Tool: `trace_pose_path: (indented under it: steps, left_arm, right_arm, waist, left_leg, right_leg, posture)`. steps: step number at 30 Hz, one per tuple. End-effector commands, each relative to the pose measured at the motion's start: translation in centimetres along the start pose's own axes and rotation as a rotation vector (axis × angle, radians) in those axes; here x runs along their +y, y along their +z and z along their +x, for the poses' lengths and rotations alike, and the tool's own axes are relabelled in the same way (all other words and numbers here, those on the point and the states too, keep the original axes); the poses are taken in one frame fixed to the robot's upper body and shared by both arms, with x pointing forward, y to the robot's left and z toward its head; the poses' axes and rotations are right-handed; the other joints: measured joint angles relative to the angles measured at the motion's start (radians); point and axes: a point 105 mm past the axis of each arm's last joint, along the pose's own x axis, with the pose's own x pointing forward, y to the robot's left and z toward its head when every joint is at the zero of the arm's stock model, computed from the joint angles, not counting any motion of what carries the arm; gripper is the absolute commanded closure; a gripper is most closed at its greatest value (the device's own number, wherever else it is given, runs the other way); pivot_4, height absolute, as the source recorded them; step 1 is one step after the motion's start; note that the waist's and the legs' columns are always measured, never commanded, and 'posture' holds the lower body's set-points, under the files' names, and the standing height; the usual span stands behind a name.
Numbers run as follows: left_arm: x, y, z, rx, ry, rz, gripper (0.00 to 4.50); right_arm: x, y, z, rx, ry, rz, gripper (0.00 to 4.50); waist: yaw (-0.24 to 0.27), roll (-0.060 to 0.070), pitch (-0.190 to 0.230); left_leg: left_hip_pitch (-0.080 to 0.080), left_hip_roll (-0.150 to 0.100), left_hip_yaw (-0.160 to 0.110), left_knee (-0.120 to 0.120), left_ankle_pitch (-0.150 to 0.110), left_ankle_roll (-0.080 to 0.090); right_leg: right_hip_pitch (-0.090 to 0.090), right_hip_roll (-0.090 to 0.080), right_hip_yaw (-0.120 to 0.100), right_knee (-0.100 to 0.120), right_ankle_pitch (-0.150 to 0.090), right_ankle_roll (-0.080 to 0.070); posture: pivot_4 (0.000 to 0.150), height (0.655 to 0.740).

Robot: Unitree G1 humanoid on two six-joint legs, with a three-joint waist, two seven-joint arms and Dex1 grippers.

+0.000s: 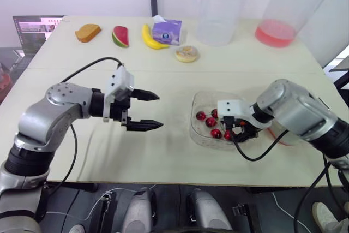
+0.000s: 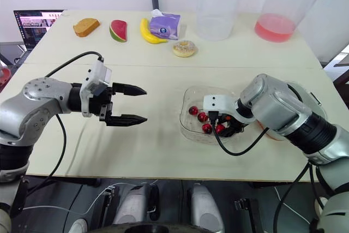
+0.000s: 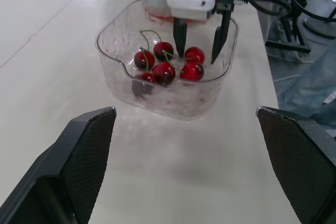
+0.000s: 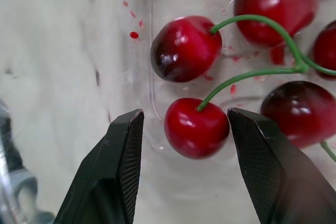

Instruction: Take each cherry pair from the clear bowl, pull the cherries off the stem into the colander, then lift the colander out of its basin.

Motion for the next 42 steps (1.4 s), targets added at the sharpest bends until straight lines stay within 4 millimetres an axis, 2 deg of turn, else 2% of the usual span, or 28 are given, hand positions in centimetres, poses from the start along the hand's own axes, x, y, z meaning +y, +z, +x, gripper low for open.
trace_pose_path:
  steps: [1,7,9,12,13,20,24,32,37,42]
  left_arm:
    - [0.1,0.8,0.0,-0.009,0.003,0.025,0.0]
    - [0.0,0.9,-0.1,-0.013,0.007,0.021,0.0]
    - [0.0,1.0,-0.1,-0.015,0.008,0.02,0.0]
    - [0.0,1.0,-0.2,-0.016,0.009,0.019,0.0]
    - [0.0,1.0,-0.2,-0.016,0.009,0.018,0.0]
    - [0.1,1.1,-0.1,-0.018,0.011,0.014,0.0]
    - [0.3,1.1,-0.1,-0.018,0.012,0.014,0.0]
    - [0.9,1.8,-0.1,-0.046,0.016,0.016,0.0]
    - [1.6,3.1,0.4,-0.105,0.01,0.008,0.0]
    - [2.2,5.0,1.8,-0.181,-0.006,-0.037,0.0]
  right_arm:
    - [-0.3,-0.2,0.0,0.018,-0.015,-0.018,1.81]
    - [-0.4,-0.5,0.1,0.034,-0.011,-0.024,1.81]
    - [-0.3,-0.5,0.2,0.035,-0.007,-0.027,2.33]
    - [-0.2,-0.1,0.1,0.024,-0.004,-0.033,3.51]
    - [-0.3,0.0,0.0,0.019,-0.007,-0.036,3.64]
    - [-0.9,2.1,-2.2,-0.061,-0.072,-0.052,3.66]
    - [-0.8,3.4,-4.9,-0.12,-0.132,-0.069,3.66]
    - [0.3,5.0,-8.7,-0.217,-0.292,-0.112,3.66]
    - [0.5,6.7,-8.8,-0.271,-0.552,-0.309,3.66]
    - [1.2,6.5,-7.1,-0.212,-0.723,-0.561,3.66]
  waist:
    - [0.0,0.0,0.0]
    - [0.0,0.0,0.0]
    - [0.0,0.0,0.0]
    - [-0.005,-0.001,0.0]
    - [-0.006,-0.001,0.0]
    - [-0.003,-0.001,0.0]
    - [0.0,0.0,0.0]
    - [0.001,0.0,0.0]
    - [0.001,0.0,0.0]
    - [0.005,0.0,0.0]
  left_leg:
    - [0.0,0.0,0.0,0.0,0.0,0.0]
    - [0.0,0.0,0.0,0.0,0.0,0.0]
    - [0.0,0.0,0.0,0.0,0.0,0.0]
    - [0.003,0.0,0.0,0.0,0.0,0.0]
    - [0.004,0.0,0.001,0.0,0.0,0.0]
    - [0.004,0.001,0.0,0.0,0.0,0.0]
    - [0.004,0.0,0.0,0.0,0.0,0.0]
    - [0.004,0.0,0.0,0.0,0.0,0.0]
    - [0.003,0.0,0.0,0.0,0.0,-0.001]
    - [0.003,-0.001,0.0,0.0,0.0,-0.001]
  right_leg:
    - [0.0,0.0,0.0,0.0,0.0,0.0]
    - [0.0,0.0,0.0,0.0,0.0,0.0]
    - [0.0,0.0,0.0,0.0,0.0,0.0]
    - [0.003,0.0,0.0,0.0,0.0,0.0]
    - [0.003,0.0,0.0,0.001,0.0,0.0]
    - [0.003,0.001,0.0,0.001,0.0,0.0]
    - [0.002,0.001,0.0,0.001,0.0,0.0]
    - [0.002,0.0,0.0,0.001,0.0,0.0]
    - [0.003,0.0,0.0,0.001,0.0,0.0]
    - [0.003,0.001,0.001,0.001,0.0,0.0]
  posture:
    - [0.15,0.74]
    - [0.15,0.74]
    - [0.15,0.74]
    - [0.15,0.74]
    - [0.15,0.74]
    - [0.15,0.74]
    - [0.15,0.74]
    - [0.15,0.74]
    - [0.15,0.74]
    - [0.15,0.74]
